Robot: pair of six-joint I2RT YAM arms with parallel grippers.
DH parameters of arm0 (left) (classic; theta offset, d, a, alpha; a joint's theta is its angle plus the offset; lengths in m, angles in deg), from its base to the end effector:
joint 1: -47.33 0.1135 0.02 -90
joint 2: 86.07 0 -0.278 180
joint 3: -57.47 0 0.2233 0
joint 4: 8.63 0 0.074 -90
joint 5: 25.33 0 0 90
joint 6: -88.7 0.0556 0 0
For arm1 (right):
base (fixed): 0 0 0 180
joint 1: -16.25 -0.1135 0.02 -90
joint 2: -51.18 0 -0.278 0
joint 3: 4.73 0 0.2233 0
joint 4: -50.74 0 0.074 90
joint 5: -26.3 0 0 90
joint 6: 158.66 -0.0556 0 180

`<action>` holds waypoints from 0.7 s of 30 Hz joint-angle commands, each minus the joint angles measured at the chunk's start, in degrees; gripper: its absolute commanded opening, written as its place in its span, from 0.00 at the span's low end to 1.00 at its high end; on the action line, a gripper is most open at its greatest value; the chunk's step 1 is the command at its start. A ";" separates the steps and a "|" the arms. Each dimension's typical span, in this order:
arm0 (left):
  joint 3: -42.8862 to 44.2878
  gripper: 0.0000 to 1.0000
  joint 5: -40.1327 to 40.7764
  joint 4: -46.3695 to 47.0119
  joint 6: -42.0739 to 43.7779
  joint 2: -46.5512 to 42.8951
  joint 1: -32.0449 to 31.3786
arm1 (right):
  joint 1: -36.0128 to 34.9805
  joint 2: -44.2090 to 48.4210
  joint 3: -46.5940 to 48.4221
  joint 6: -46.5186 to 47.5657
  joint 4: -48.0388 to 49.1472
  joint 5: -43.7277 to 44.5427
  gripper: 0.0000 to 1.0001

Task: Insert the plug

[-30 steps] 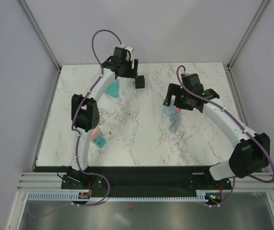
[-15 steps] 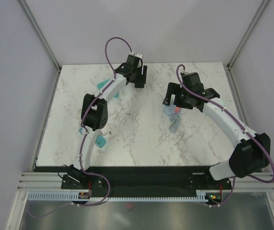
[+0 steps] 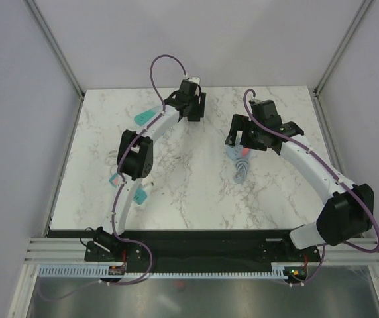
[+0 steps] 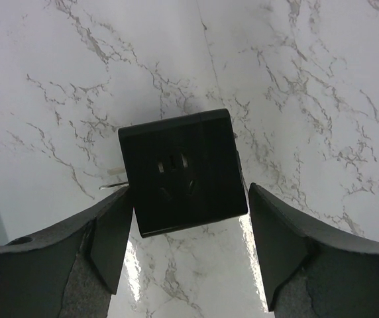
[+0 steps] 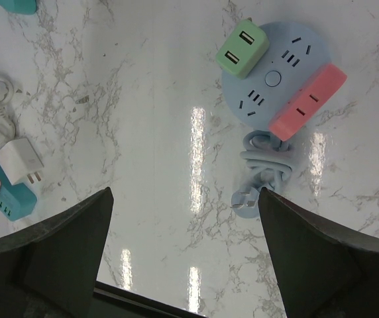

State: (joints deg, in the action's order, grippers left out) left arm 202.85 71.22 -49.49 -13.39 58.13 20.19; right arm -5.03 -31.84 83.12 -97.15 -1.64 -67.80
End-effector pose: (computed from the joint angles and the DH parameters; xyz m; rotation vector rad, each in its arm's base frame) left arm 0.5085 -0.2535 0.1982 0.2366 2.2564 -0.2354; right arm 0.2745 0.1112 0.3127 0.1203 2.4528 0.4810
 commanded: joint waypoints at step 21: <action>-8.67 0.02 -10.40 2.96 2.70 -12.52 -1.08 | -0.17 -0.39 2.35 3.27 3.30 2.35 0.97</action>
State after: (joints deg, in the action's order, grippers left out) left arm 197.48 67.39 -46.89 -11.21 55.66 20.13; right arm -5.03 -32.24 83.30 -95.06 -1.12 -66.22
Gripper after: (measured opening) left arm 0.672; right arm 0.971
